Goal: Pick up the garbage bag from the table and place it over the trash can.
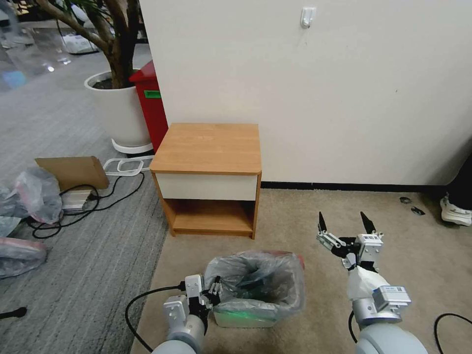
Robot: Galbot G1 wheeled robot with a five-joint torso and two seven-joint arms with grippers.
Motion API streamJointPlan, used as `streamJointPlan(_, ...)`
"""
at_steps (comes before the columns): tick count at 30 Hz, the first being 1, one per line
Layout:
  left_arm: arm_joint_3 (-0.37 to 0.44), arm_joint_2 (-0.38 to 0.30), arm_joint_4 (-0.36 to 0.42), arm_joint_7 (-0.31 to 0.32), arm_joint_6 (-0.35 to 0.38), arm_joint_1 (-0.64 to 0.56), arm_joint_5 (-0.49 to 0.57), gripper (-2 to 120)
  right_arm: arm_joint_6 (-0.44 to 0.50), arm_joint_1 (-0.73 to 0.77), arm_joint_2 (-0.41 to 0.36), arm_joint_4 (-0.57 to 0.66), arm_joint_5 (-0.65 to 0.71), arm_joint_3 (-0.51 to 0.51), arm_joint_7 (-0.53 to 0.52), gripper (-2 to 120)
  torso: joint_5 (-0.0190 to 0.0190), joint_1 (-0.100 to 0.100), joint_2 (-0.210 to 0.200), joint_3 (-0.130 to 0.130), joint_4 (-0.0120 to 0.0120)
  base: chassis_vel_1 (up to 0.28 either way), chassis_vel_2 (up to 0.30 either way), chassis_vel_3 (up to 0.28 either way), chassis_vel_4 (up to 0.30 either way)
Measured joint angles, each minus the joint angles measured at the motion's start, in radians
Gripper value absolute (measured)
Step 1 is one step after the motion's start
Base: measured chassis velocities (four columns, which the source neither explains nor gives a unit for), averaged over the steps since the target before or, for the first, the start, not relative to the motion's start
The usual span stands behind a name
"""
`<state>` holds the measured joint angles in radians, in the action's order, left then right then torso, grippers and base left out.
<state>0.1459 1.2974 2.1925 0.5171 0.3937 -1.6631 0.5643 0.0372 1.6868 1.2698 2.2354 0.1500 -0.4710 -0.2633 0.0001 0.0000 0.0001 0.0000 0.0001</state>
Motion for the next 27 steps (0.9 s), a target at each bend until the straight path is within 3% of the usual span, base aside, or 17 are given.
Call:
streamJointPlan(7, 0.011, 0.0, 0.009, 0.0, 0.006, -0.005, -0.01, 87, 0.0, -0.005, -0.013, -0.015, 0.016, 0.003, 0.0, 100, -0.0001, 0.0, 0.0, 0.0, -0.0001, 0.0, 0.0, 0.0, 0.0)
streamJointPlan(11, 0.023, -0.005, 0.009, -0.002, 0.006, -0.013, -0.028, 99, 0.001, -0.007, -0.013, -0.022, 0.02, 0.004, 0.0, 100, -0.0001, 0.0, 0.0, 0.0, -0.0001, 0.0, 0.0, 0.0, 0.0)
streamJointPlan(14, 0.05, -0.009, 0.018, -0.03, 0.0, -0.023, -0.044, 99, 0.01, -0.006, -0.011, -0.029, 0.021, 0.005, 0.0, 100, -0.0002, 0.0, 0.0, 0.0, -0.0001, 0.0, 0.0, 0.0, 0.0)
streamJointPlan(17, 0.103, -0.014, 0.029, -0.139, -0.043, -0.044, -0.111, 100, 0.03, 0.003, -0.005, -0.036, 0.025, 0.004, 0.007, 100, -0.0002, 0.0, 0.0, 0.0, -0.0001, 0.0, 0.0, 0.0, 0.0)
streamJointPlan(18, 0.143, -0.017, 0.03, -0.211, -0.09, -0.059, -0.168, 100, 0.063, 0.012, -0.002, -0.041, 0.037, 0.001, 0.027, 100, -0.0001, 0.0, 0.0, 0.0, -0.0001, 0.0, 0.0, 0.0, 0.0)
streamJointPlan(19, 0.143, -0.017, 0.03, -0.211, -0.09, -0.059, -0.168, 100, 0.063, 0.012, -0.002, -0.041, 0.037, 0.001, 0.027, 100, -0.0001, 0.0, 0.0, 0.0, -0.0001, 0.0, 0.0, 0.0, 0.0)
streamJointPlan(21, 0.215, -0.018, 0.031, -0.32, -0.199, -0.089, -0.254, 100, 0.123, 0.038, 0.01, -0.048, 0.054, -0.012, 0.07, 100, -0.0003, 0.0, 0.0, 0.0, 0.0, 0.0, 0.0, 0.0, 0.0)
streamJointPlan(22, 0.238, -0.018, 0.031, -0.346, -0.236, -0.098, -0.277, 100, 0.134, 0.049, 0.015, -0.048, 0.059, -0.017, 0.08, 100, -0.0001, 0.0, 0.0, 0.0, 0.0001, 0.0, 0.0, 0.0, 0.0)
streamJointPlan(23, 0.291, -0.017, 0.033, -0.39, -0.318, -0.123, -0.321, 100, 0.155, 0.08, 0.029, -0.047, 0.075, -0.028, 0.1, 100, -0.0002, 0.0, 0.0, 0.0, -0.0001, 0.0, 0.0, 0.0, 0.0)
streamJointPlan(24, 0.291, -0.017, 0.033, -0.39, -0.318, -0.123, -0.321, 100, 0.155, 0.08, 0.029, -0.047, 0.075, -0.028, 0.1, 100, -0.0002, 0.0, 0.0, 0.0, -0.0001, 0.0, 0.0, 0.0, 0.0)
streamJointPlan(27, 0.428, -0.002, 0.047, -0.471, -0.442, -0.193, -0.364, 100, 0.205, 0.159, 0.065, -0.04, 0.099, -0.048, 0.137, 100, -0.0003, 0.0, 0.0, 0.0, -0.0002, 0.0, 0.0, 0.0, 0.0)
